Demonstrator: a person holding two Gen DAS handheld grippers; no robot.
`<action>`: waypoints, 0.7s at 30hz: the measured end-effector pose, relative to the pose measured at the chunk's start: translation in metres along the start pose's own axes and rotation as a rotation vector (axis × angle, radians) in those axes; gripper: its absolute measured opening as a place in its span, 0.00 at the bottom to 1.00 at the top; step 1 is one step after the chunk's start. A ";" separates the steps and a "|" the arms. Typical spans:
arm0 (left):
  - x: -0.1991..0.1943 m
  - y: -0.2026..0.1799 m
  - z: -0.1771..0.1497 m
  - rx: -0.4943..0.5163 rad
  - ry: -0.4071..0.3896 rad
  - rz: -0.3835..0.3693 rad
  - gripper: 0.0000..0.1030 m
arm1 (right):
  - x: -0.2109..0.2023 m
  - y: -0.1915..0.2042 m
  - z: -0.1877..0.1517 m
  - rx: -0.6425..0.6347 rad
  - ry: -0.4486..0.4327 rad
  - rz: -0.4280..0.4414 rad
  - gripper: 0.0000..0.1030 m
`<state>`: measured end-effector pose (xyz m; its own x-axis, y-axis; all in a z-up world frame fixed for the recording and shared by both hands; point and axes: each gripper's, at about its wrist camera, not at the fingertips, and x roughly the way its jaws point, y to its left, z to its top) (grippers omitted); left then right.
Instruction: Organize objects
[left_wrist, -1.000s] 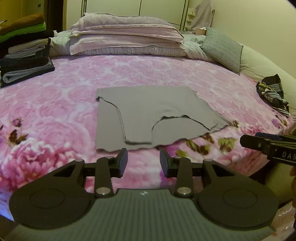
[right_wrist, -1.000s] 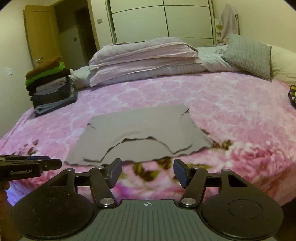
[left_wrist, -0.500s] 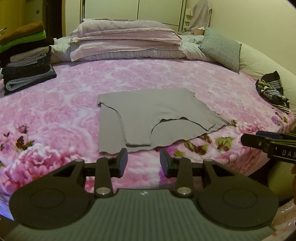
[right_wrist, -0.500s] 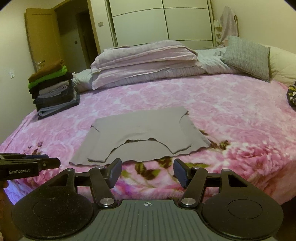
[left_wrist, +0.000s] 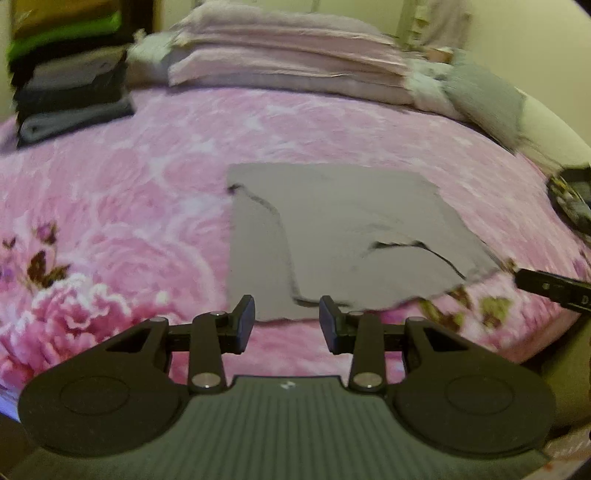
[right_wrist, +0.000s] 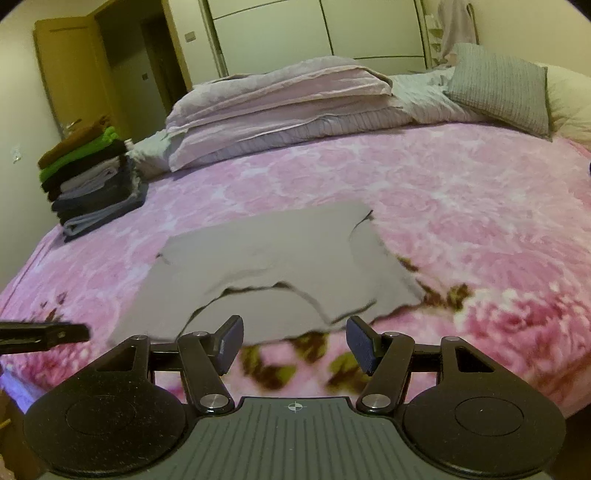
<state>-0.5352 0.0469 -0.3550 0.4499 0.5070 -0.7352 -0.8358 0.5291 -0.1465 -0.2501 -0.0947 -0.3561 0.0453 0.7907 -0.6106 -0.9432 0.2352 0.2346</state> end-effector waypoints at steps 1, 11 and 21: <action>0.006 0.008 0.003 -0.023 0.006 0.006 0.32 | 0.008 -0.008 0.005 0.007 0.000 0.000 0.57; 0.074 0.085 0.037 -0.235 0.023 0.009 0.32 | 0.126 -0.110 0.069 0.172 0.025 0.041 0.57; 0.111 0.125 0.051 -0.358 0.030 -0.046 0.32 | 0.212 -0.172 0.099 0.416 0.085 0.355 0.41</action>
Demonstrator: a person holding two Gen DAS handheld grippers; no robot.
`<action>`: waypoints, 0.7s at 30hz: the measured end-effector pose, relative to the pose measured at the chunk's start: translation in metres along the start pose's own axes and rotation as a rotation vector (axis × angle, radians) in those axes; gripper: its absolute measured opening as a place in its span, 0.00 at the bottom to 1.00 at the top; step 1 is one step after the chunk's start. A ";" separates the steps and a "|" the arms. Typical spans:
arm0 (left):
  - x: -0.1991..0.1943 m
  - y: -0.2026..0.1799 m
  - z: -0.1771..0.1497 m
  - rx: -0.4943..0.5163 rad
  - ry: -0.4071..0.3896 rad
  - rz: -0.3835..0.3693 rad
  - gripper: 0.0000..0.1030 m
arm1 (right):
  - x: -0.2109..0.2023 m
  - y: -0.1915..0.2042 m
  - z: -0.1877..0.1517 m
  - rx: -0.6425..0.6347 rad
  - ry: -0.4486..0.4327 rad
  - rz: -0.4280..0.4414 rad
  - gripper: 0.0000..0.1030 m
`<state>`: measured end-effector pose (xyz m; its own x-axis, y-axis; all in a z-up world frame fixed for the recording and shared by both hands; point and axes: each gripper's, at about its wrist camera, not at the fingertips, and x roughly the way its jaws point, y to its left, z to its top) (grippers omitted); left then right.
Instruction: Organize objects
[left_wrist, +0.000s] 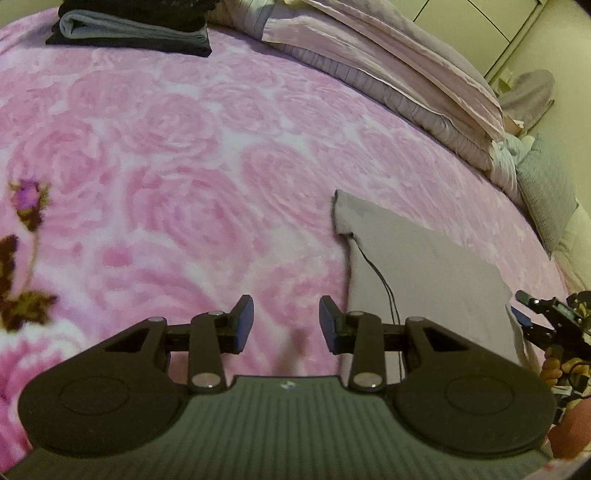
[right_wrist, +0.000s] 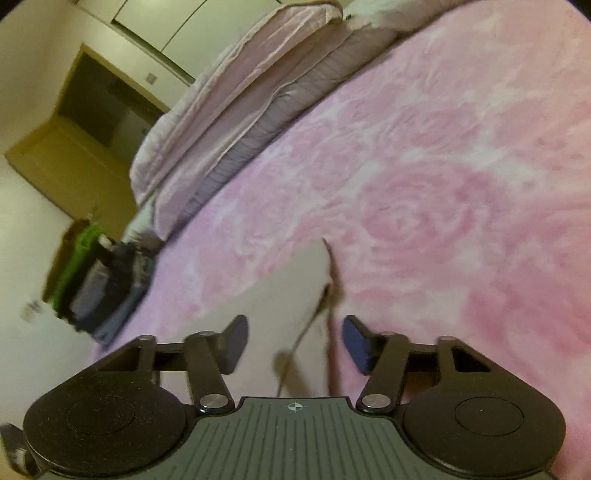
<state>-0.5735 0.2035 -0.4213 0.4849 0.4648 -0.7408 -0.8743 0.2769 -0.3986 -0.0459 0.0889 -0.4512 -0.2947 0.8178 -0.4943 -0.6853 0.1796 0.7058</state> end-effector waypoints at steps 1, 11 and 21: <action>0.002 0.003 0.001 -0.009 0.002 -0.004 0.32 | 0.004 -0.002 0.003 0.007 0.010 0.003 0.34; 0.001 0.027 0.010 -0.050 -0.004 -0.049 0.32 | 0.027 0.042 0.017 -0.086 0.068 -0.233 0.00; -0.030 0.067 0.014 -0.045 -0.039 0.024 0.32 | 0.104 0.292 -0.084 -0.820 0.000 -0.658 0.00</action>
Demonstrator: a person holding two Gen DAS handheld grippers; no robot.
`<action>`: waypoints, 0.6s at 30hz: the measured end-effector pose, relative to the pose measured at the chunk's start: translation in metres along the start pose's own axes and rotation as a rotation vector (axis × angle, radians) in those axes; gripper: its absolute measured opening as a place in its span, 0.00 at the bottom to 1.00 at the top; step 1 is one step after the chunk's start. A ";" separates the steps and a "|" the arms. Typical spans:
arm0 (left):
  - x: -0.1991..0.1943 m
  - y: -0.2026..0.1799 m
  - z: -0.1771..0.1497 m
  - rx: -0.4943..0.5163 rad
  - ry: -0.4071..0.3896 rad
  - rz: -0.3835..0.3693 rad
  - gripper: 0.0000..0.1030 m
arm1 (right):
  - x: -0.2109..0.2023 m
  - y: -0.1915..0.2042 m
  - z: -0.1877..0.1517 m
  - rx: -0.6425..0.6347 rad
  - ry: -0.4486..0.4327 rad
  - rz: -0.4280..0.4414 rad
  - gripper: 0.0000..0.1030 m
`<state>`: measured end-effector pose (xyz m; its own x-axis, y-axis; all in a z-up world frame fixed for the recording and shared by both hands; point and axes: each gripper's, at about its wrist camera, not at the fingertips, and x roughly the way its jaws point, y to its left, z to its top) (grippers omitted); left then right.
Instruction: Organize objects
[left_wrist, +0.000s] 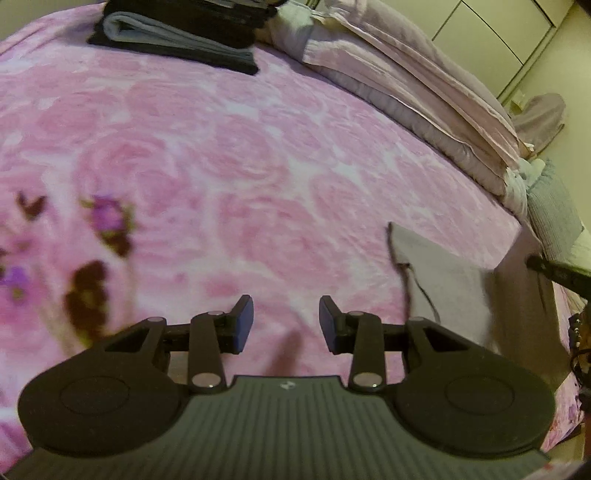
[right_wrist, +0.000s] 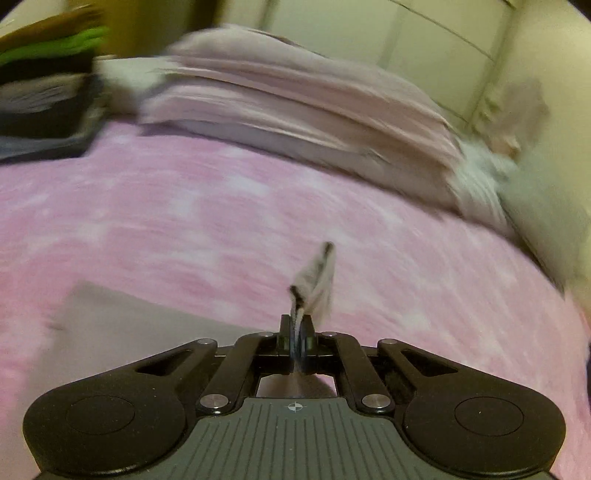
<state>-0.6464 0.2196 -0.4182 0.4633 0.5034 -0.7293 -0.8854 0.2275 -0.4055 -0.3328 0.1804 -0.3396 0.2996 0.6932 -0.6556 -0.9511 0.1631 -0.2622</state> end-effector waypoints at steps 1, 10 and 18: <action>-0.002 0.004 0.000 -0.004 0.001 0.002 0.32 | -0.001 0.024 0.001 -0.030 -0.012 0.006 0.00; -0.012 0.012 -0.010 0.022 0.021 0.001 0.32 | -0.028 0.132 -0.052 -0.144 -0.039 0.281 0.55; -0.015 0.001 -0.022 0.093 0.023 0.031 0.34 | -0.073 0.032 -0.104 0.113 -0.051 0.314 0.54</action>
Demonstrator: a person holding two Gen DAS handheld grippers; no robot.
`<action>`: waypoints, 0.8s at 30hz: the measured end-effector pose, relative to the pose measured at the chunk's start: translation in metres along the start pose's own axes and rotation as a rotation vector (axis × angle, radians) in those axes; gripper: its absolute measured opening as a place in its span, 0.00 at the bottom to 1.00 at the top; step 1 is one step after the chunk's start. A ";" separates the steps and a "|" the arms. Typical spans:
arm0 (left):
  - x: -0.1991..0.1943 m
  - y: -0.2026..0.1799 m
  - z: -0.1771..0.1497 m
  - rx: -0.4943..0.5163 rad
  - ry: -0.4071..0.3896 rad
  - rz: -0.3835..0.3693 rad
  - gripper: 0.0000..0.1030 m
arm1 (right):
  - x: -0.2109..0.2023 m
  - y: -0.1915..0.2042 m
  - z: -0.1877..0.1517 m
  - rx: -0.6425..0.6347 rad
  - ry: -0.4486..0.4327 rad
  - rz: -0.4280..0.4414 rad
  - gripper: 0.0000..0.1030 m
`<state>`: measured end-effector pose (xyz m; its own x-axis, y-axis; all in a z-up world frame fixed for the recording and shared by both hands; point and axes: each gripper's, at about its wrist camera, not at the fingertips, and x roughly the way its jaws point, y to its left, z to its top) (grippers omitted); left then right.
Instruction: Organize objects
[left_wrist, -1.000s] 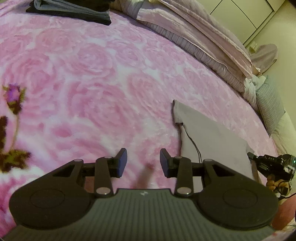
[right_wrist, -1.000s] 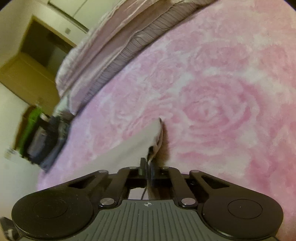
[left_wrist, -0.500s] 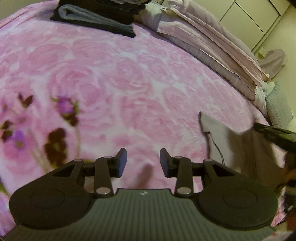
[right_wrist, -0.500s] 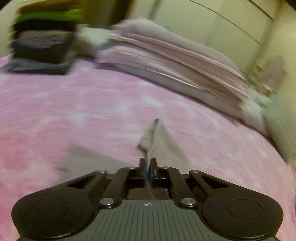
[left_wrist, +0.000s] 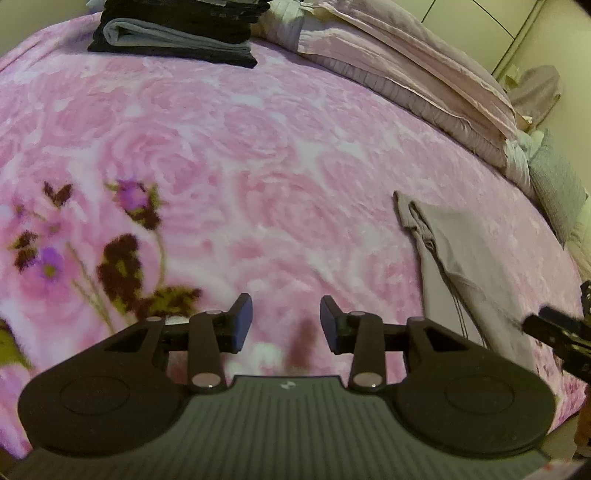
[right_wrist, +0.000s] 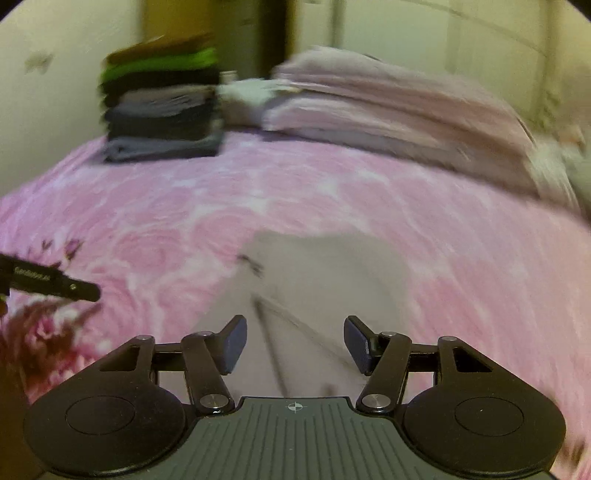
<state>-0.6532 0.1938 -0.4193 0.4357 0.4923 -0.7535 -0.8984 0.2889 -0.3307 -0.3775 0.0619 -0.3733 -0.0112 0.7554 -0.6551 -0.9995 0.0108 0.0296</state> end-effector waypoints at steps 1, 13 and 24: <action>-0.001 -0.001 -0.001 0.002 0.001 0.001 0.34 | -0.004 -0.015 -0.006 0.077 0.012 0.008 0.51; -0.013 -0.005 -0.012 0.017 0.015 0.032 0.34 | 0.008 -0.068 -0.031 0.464 0.038 0.089 0.00; -0.022 -0.009 -0.023 0.060 0.025 0.063 0.34 | -0.039 0.063 -0.048 -0.287 -0.019 0.234 0.09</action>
<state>-0.6557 0.1614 -0.4128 0.3763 0.4906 -0.7859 -0.9188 0.3069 -0.2483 -0.4414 0.0019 -0.3824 -0.2423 0.7279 -0.6414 -0.9376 -0.3456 -0.0381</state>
